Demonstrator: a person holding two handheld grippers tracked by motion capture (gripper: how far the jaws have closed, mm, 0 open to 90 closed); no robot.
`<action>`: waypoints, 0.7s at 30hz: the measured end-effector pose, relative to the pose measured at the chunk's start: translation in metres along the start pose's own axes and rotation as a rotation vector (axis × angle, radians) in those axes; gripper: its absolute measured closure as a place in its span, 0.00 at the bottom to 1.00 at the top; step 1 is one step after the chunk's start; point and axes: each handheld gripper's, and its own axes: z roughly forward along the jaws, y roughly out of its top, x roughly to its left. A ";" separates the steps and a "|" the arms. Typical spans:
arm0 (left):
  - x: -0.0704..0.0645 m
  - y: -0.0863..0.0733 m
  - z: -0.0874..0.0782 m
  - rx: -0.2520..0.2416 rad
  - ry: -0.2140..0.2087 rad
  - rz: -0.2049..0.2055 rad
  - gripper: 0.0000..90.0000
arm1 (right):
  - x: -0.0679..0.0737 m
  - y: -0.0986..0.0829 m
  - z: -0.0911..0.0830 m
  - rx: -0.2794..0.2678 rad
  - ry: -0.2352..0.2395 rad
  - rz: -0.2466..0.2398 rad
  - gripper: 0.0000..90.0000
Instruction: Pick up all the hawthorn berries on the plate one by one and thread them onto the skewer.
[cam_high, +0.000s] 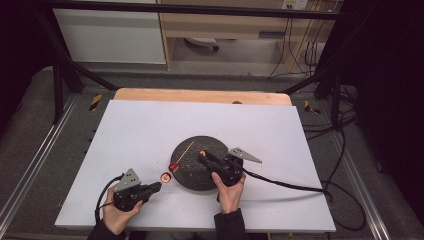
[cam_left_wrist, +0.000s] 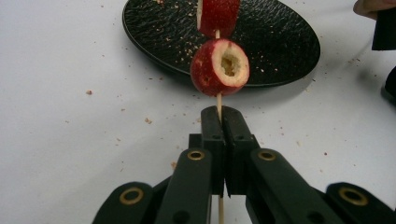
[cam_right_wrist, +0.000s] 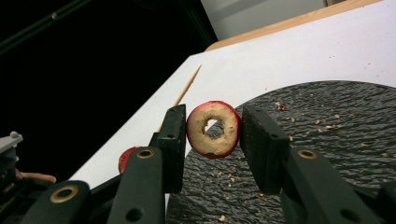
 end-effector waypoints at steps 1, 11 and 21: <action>0.000 0.000 0.000 -0.003 -0.001 -0.001 0.98 | 0.000 -0.001 0.000 -0.009 0.002 0.001 0.69; -0.008 0.001 0.002 -0.032 0.006 -0.003 0.98 | 0.002 0.005 -0.001 -0.095 0.007 0.042 0.69; -0.015 0.002 0.007 -0.049 0.013 -0.014 0.98 | -0.003 0.016 0.007 -0.169 0.004 0.101 0.69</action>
